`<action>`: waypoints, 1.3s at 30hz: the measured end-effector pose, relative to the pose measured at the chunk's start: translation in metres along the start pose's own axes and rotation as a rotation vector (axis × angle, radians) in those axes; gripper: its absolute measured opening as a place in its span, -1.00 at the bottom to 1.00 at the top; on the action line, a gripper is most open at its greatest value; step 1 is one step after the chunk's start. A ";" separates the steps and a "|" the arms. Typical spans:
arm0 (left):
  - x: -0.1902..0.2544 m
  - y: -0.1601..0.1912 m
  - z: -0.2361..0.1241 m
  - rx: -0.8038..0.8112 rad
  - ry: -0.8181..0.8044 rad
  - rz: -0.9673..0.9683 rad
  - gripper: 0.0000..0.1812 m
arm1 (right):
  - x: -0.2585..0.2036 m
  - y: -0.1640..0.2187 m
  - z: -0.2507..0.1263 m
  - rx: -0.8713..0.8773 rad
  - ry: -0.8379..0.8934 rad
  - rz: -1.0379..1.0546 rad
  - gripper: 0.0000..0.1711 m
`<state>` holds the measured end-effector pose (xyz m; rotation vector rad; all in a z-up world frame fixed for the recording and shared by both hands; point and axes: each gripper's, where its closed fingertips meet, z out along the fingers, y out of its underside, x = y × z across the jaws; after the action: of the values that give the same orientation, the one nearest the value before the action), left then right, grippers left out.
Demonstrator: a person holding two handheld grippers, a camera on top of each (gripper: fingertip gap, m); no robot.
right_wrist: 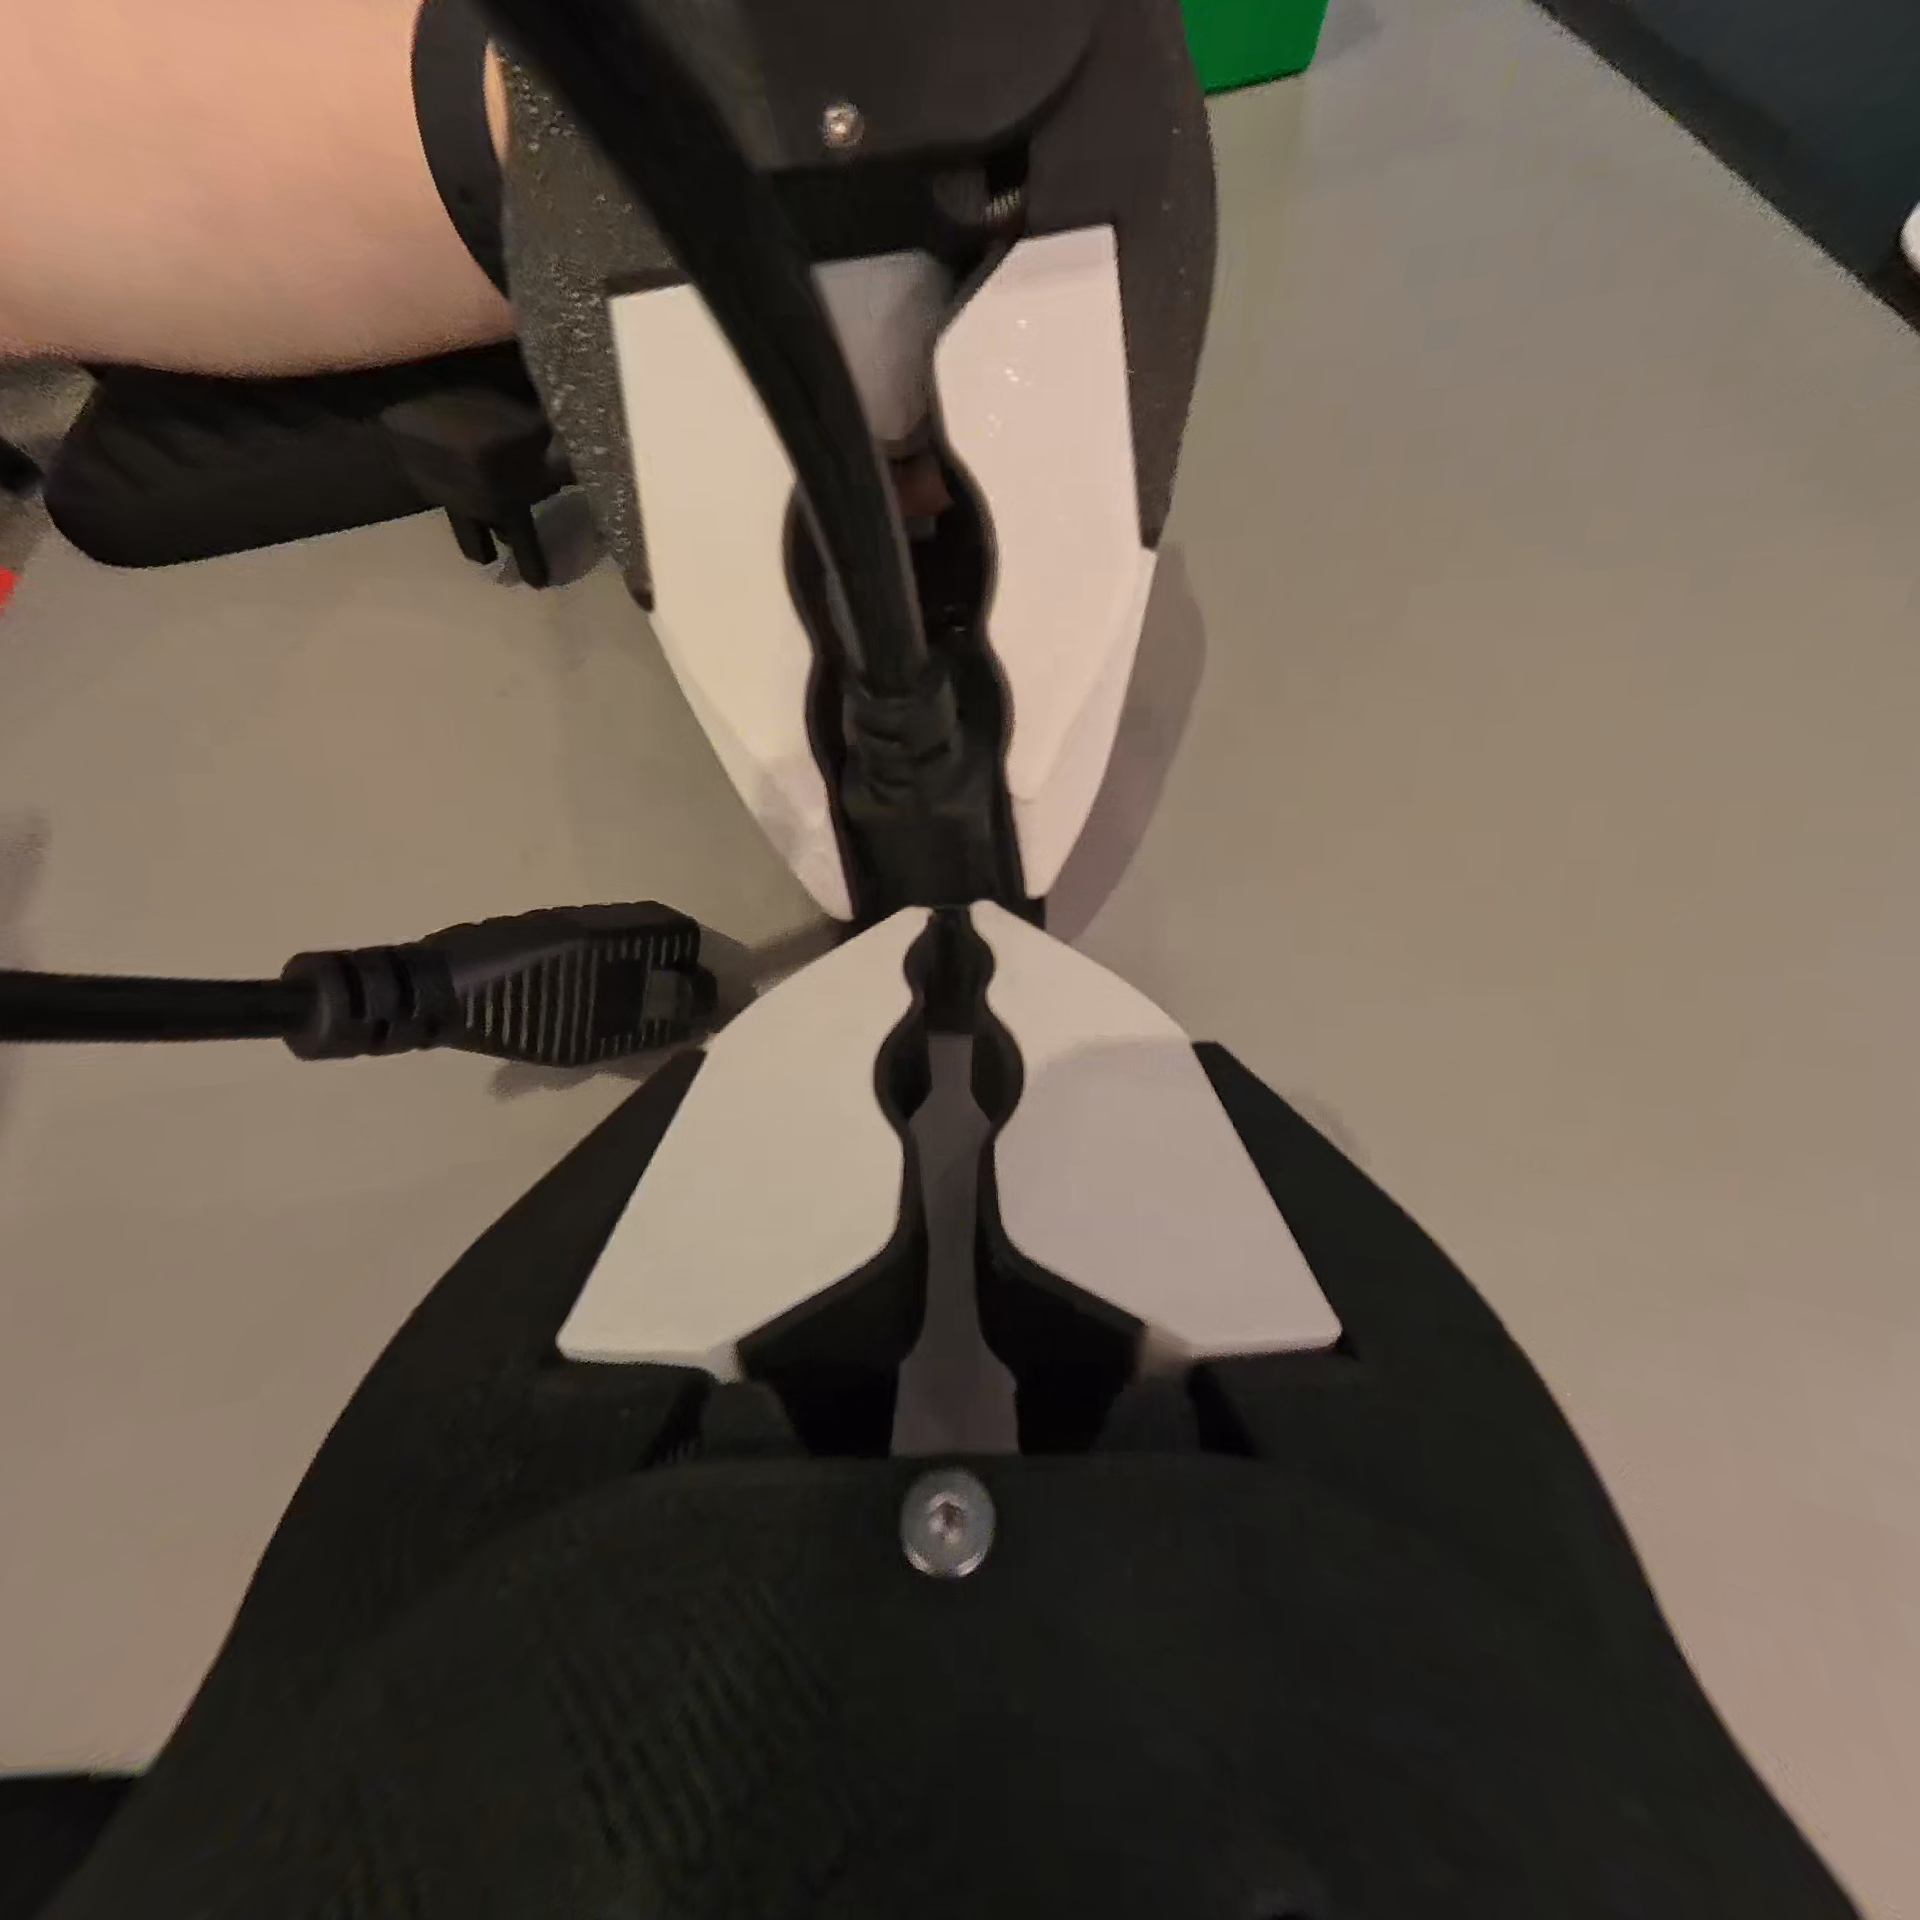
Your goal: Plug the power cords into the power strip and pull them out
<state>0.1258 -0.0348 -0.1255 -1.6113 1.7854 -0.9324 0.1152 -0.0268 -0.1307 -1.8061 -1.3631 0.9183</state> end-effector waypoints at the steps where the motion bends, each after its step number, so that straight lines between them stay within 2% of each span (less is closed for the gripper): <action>1: 0.000 0.000 0.000 0.008 -0.009 0.010 -0.72 | 0.000 0.001 0.000 -0.007 0.001 0.005 -0.99; 13: 0.003 -0.005 0.002 0.041 -0.032 0.052 -0.72 | -0.002 0.004 0.000 -0.076 0.088 -0.037 -0.97; 39: -0.001 -0.009 0.000 0.065 -0.102 -0.018 -0.75 | 0.001 0.005 -0.001 -0.027 0.124 -0.076 -0.95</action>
<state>0.1320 -0.0341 -0.1184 -1.6074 1.6582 -0.8901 0.1187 -0.0274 -0.1346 -1.7873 -1.3623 0.7391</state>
